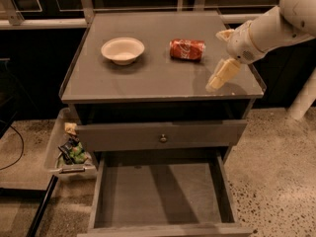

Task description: Place coke can into middle drawer

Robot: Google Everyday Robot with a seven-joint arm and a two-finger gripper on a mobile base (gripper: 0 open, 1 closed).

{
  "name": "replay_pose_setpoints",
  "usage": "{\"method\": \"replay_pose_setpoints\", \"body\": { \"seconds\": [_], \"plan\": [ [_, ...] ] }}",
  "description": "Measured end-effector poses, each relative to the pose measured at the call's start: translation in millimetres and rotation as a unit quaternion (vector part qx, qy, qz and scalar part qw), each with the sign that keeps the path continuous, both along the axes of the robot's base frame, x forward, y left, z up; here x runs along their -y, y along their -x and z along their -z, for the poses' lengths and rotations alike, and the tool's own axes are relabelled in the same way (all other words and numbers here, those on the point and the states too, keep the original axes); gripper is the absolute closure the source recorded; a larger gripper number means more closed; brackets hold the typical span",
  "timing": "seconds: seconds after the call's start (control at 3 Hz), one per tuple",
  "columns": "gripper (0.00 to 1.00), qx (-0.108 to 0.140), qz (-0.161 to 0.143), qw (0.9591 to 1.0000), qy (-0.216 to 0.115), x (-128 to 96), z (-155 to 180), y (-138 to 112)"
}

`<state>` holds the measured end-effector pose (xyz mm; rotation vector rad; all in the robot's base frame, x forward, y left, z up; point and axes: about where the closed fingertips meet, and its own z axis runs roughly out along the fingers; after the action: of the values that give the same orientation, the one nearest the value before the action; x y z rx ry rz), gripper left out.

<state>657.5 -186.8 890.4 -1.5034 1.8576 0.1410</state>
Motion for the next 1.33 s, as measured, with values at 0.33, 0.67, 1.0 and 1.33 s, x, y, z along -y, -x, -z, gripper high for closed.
{"method": "replay_pose_setpoints", "body": {
  "seconds": [0.33, 0.67, 1.0, 1.33],
  "plan": [
    [0.00, 0.003, -0.011, 0.9993, -0.036, -3, 9, -23],
    [0.00, 0.003, -0.023, 0.9971, -0.072, -5, 13, -48],
    [0.00, 0.008, -0.028, 0.9945, -0.100, -7, 10, -69],
    [0.00, 0.015, -0.031, 0.9928, -0.115, -10, 5, -84]
  ]
}}
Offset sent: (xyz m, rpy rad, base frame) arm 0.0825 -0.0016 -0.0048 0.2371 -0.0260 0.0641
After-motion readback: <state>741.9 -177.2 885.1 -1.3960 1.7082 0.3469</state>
